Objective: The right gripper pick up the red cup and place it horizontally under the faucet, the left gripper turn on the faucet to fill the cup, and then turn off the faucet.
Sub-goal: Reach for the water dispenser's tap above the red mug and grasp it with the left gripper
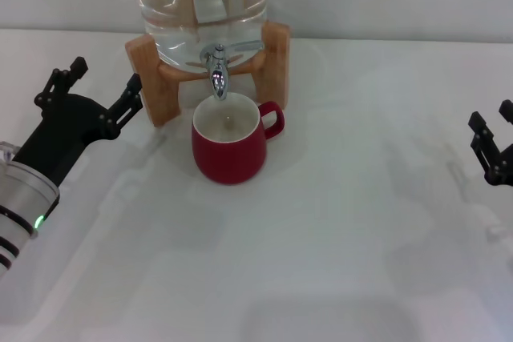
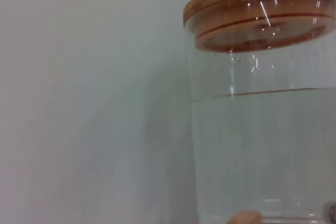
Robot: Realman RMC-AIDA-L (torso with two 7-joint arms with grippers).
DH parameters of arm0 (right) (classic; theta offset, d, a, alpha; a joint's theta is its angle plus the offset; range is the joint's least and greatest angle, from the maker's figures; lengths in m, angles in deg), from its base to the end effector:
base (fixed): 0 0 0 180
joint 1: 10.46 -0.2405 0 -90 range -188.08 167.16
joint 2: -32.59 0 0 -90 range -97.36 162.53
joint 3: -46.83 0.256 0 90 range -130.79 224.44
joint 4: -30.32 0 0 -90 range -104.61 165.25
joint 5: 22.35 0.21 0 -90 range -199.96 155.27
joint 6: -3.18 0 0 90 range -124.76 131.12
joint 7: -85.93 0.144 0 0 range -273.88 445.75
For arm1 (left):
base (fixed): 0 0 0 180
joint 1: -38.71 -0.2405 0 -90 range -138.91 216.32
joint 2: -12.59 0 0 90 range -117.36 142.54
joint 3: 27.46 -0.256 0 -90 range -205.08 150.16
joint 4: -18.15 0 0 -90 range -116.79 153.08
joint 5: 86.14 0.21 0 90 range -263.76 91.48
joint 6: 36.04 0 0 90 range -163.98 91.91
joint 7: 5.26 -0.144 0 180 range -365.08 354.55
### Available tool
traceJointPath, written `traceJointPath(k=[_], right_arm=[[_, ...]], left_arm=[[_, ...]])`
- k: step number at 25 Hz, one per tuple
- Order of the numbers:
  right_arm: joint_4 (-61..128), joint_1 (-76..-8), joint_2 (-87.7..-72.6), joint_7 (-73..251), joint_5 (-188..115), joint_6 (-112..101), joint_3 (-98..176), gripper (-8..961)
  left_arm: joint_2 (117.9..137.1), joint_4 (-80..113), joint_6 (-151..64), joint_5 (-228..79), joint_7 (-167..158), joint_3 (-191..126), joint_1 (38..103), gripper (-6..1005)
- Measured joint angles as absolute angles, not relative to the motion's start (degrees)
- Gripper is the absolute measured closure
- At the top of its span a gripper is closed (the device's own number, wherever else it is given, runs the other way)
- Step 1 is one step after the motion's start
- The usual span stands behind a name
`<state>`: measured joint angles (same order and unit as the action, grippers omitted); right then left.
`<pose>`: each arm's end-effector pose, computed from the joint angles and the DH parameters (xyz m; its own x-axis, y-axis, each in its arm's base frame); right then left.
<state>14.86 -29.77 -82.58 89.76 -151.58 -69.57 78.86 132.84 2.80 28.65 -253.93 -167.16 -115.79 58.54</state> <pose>0.3217 0.2934 -0.0270 0.7699 0.0953 -0.6310 -0.5714 -0.3374 -0.7481 -0.3169 0.3219 -0.0223 0.7388 -0.0406 0.6727 0.6211 -0.3463 -0.7031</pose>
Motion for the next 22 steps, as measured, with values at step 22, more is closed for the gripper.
traceJointPath(k=[22], right_arm=[[13.24,-31.16,-82.82,89.80,-151.81,-66.58,70.99,539]], left_arm=[[132.91,2.56,29.47,-253.69,-167.16,-116.31,58.63,128]])
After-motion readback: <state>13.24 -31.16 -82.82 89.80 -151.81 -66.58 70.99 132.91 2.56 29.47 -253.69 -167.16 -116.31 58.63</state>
